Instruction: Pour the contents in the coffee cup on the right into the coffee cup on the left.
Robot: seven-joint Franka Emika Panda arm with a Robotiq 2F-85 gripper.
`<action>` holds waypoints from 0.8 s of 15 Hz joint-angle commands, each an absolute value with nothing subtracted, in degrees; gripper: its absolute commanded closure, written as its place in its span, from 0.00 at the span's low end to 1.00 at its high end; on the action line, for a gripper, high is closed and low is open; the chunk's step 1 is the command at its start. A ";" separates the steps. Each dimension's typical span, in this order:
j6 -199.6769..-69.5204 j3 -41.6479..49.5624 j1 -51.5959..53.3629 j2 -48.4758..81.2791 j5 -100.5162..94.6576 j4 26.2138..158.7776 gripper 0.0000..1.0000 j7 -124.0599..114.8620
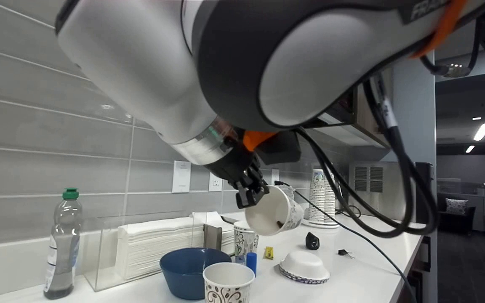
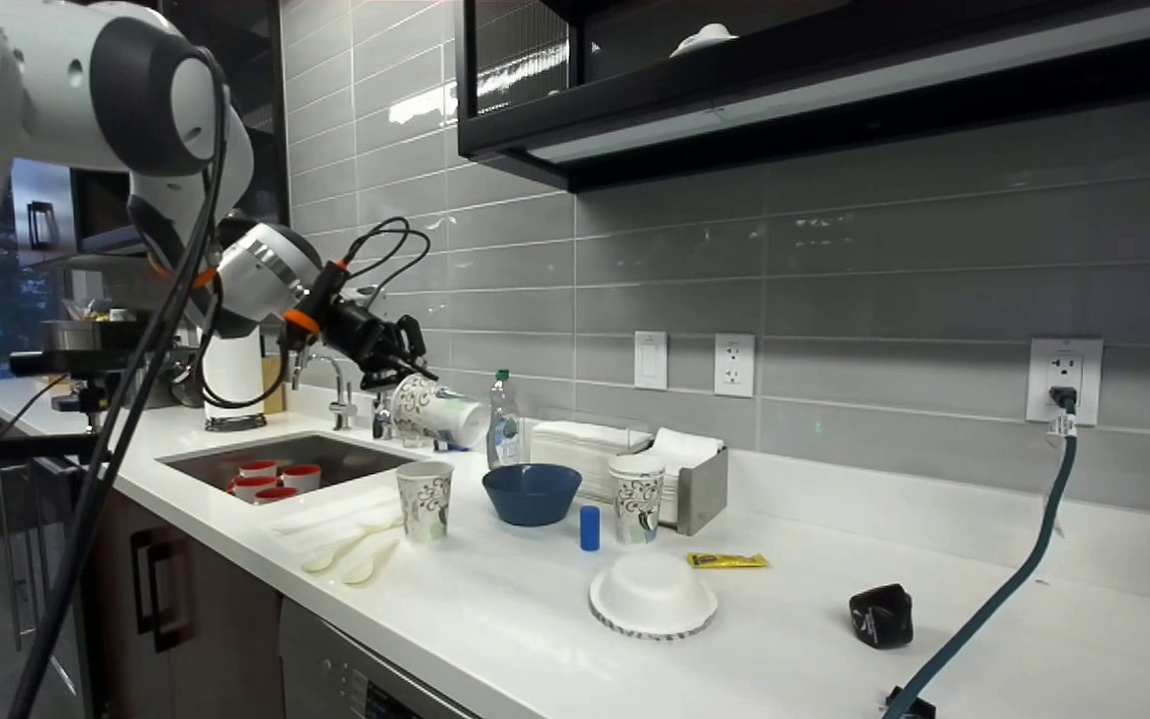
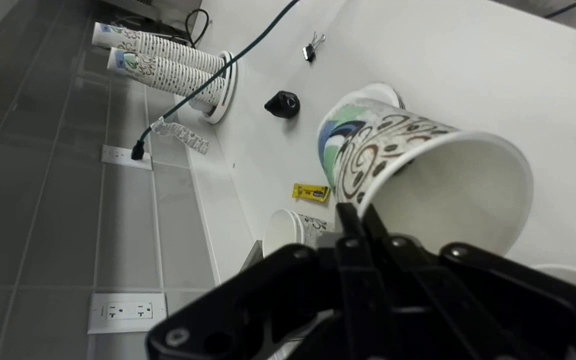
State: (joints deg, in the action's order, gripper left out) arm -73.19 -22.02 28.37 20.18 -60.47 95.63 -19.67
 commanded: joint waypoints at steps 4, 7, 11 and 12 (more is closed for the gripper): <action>-73.75 -18.25 28.91 26.46 -61.67 83.44 0.99 -13.74; -70.98 -17.37 31.06 29.73 -62.92 80.60 0.99 -11.41; -67.06 -16.48 33.89 33.34 -64.98 77.77 0.99 -9.20; -66.47 -16.20 34.53 34.10 -65.33 77.29 0.99 -8.69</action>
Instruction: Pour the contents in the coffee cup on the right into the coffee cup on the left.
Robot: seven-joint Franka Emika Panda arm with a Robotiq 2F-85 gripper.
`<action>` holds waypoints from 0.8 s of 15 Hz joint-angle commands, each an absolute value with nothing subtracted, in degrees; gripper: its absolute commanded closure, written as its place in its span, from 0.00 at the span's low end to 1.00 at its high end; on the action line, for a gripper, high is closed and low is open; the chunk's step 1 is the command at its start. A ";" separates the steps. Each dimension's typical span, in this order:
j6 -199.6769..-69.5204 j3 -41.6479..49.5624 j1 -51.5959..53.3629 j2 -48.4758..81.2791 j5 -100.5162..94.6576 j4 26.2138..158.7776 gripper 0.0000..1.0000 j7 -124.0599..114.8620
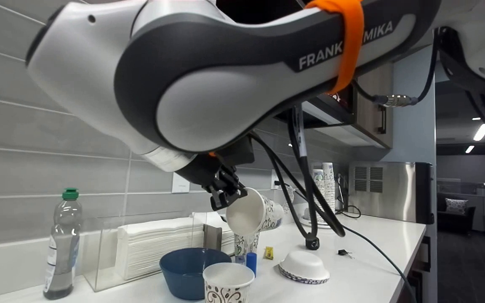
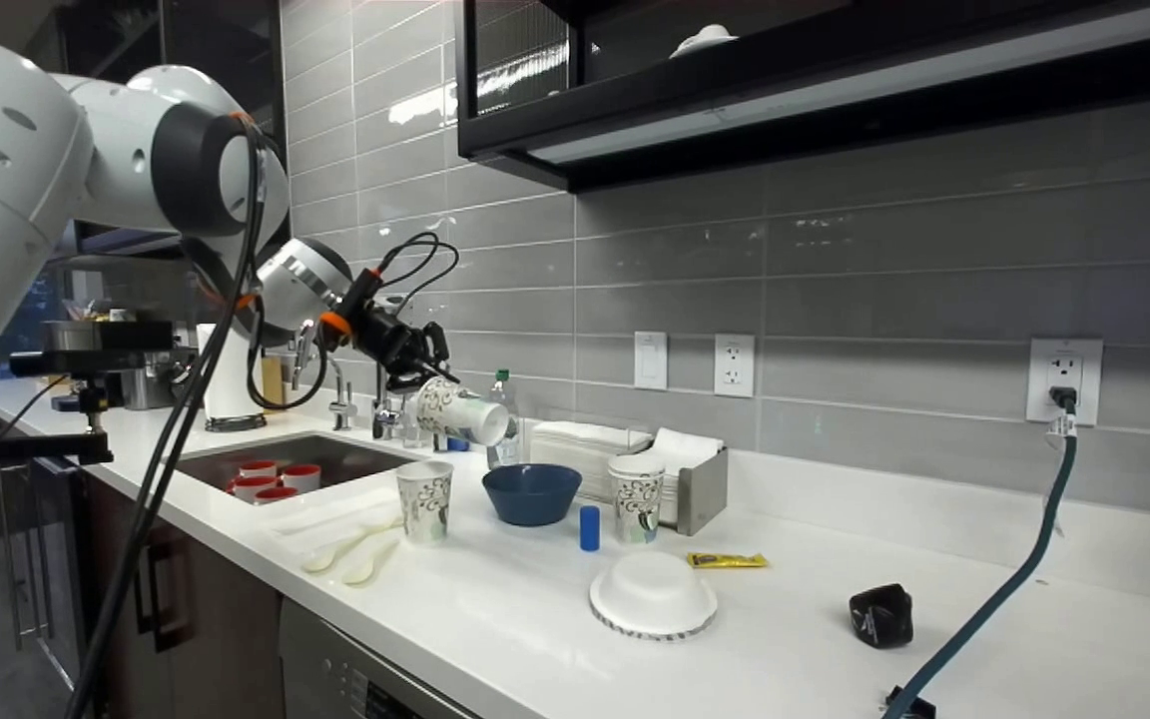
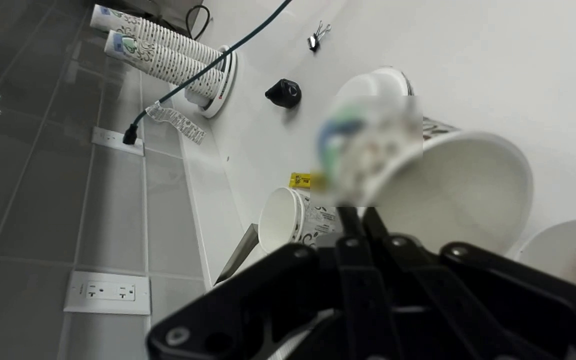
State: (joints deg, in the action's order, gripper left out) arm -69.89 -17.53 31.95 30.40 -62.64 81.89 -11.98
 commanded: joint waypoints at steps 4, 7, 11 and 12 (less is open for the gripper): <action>-63.84 -14.71 37.08 37.23 -68.16 74.61 0.99 -6.09; -62.42 -13.62 38.85 39.24 -70.82 73.21 0.99 -4.03; -60.81 -12.57 40.87 41.55 -73.79 71.82 0.99 -0.70; -60.72 -12.44 41.19 42.02 -74.24 71.63 0.99 -0.01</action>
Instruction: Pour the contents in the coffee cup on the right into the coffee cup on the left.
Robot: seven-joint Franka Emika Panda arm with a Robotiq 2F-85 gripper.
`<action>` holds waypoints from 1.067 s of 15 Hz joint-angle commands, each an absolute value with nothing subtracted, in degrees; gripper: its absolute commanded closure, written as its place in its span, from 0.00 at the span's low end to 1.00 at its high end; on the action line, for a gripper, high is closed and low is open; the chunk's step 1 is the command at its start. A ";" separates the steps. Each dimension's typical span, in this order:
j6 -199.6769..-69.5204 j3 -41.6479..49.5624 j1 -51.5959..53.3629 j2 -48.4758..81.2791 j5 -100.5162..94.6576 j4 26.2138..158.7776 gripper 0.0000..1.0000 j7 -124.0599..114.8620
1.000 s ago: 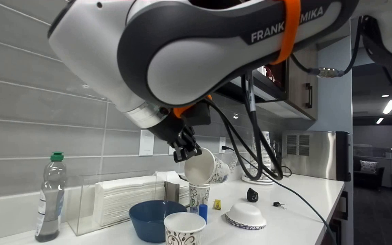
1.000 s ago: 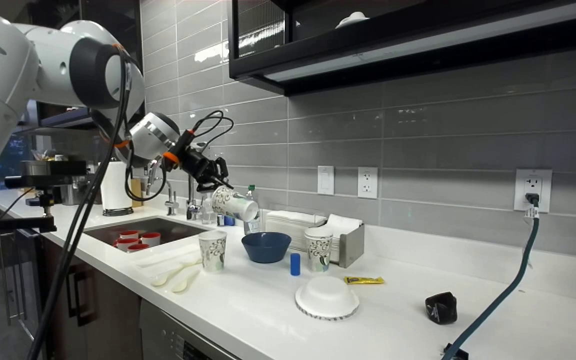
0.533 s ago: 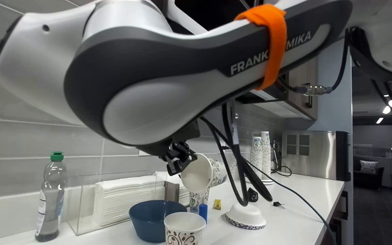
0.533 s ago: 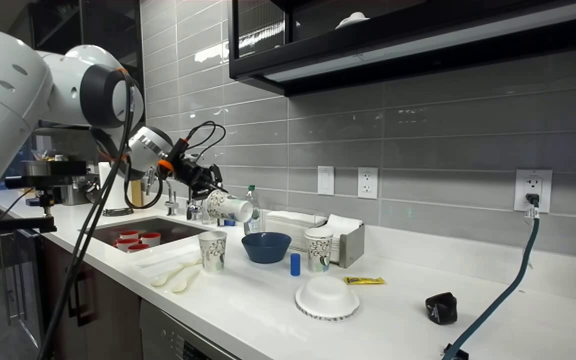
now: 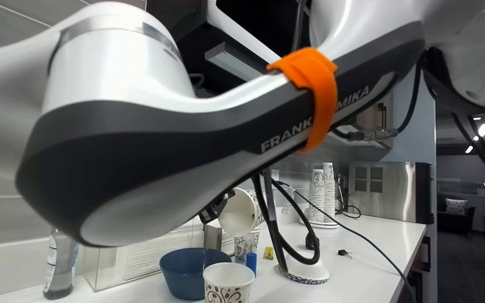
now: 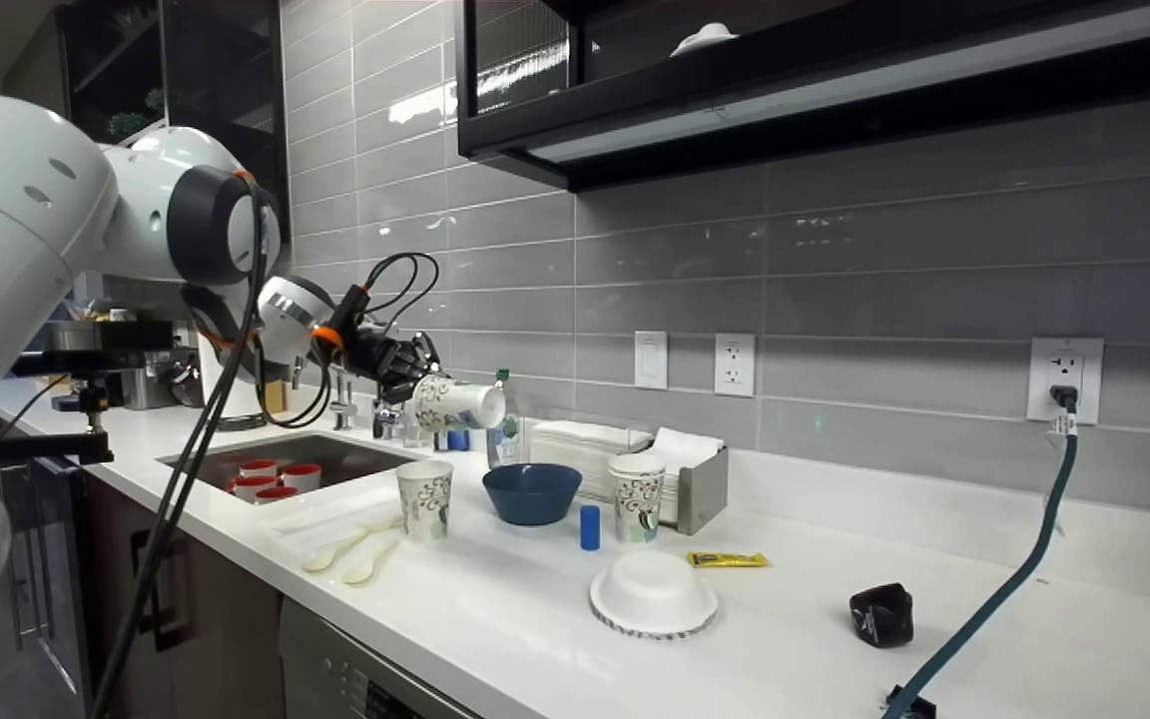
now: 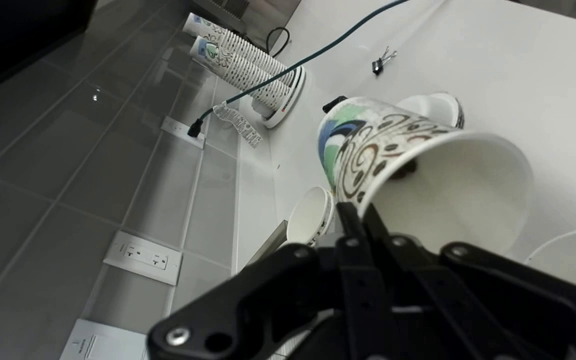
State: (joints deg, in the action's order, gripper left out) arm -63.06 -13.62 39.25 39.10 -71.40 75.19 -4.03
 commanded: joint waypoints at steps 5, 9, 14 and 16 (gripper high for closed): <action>-59.93 -11.45 42.42 44.02 -76.08 70.79 0.99 2.84; -58.93 -10.48 43.17 45.07 -78.24 70.50 0.99 4.30; -58.48 -10.38 43.88 46.52 -79.92 70.06 0.99 6.74; -58.25 -10.23 44.20 46.99 -80.31 70.13 0.99 7.70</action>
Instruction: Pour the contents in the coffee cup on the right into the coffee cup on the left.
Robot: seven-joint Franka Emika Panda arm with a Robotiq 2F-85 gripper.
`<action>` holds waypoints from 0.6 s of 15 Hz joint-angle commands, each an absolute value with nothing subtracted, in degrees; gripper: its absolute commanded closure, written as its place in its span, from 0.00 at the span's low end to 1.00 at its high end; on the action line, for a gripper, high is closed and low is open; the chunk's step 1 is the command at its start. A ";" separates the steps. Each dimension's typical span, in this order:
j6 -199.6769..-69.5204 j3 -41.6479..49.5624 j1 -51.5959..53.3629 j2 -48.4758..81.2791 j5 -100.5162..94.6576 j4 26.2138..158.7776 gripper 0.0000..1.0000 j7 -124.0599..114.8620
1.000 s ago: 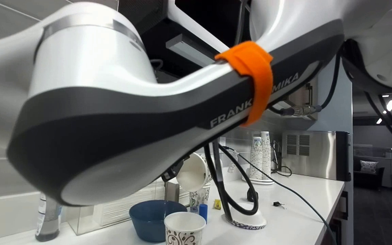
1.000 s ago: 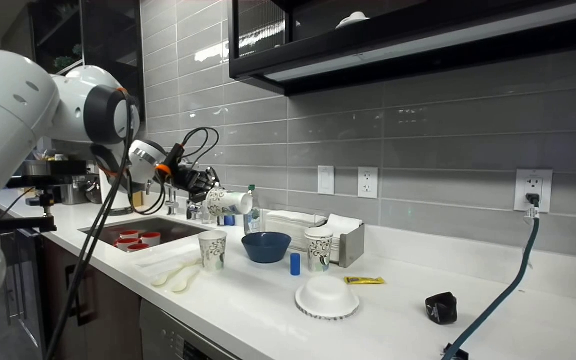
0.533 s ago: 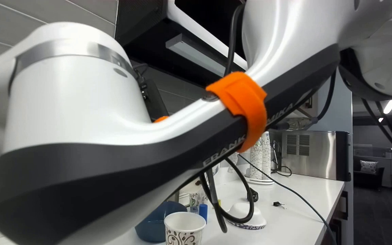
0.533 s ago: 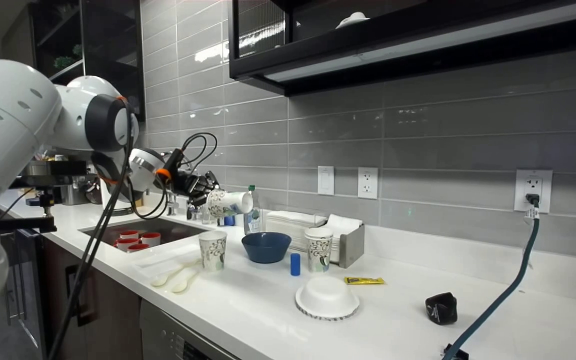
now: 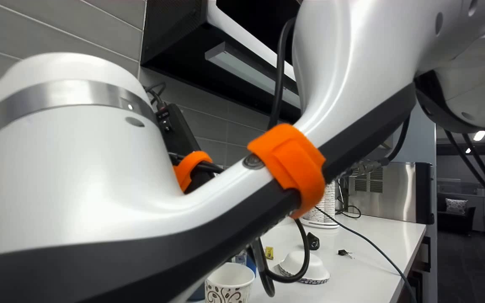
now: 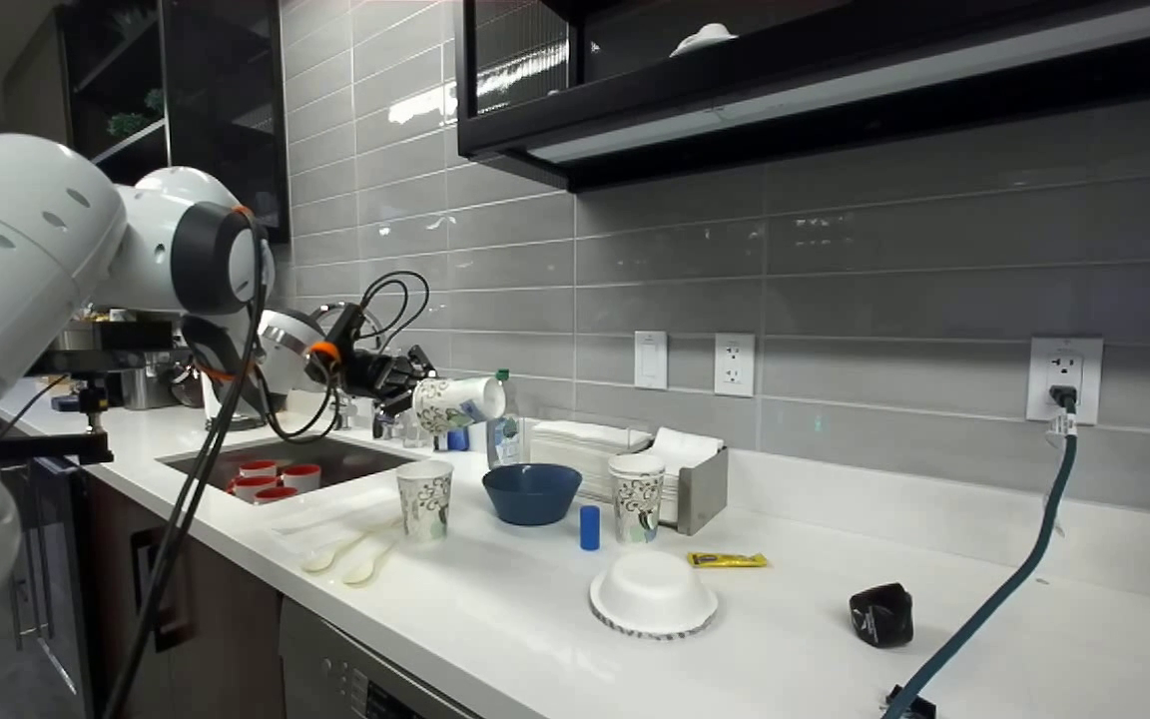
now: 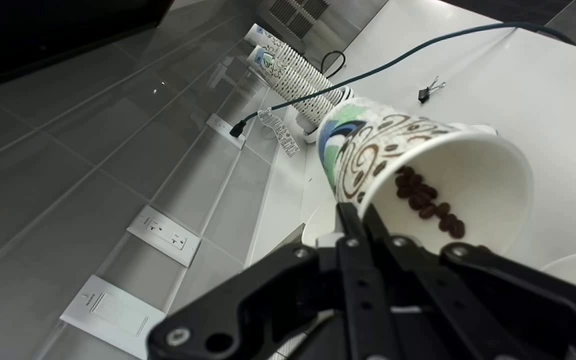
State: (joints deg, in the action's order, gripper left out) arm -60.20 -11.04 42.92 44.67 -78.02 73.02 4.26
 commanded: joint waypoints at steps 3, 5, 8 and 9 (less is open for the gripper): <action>-58.20 -10.15 44.42 47.44 -80.59 70.28 0.99 8.59; -58.07 -10.05 44.49 47.65 -80.96 70.39 0.99 9.26; -57.66 -9.67 44.82 48.02 -82.52 70.61 0.99 11.20; -57.79 -9.81 44.71 47.93 -82.50 70.73 0.99 11.52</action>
State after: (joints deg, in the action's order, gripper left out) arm -59.54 -10.57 43.67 46.30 -80.29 72.99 8.11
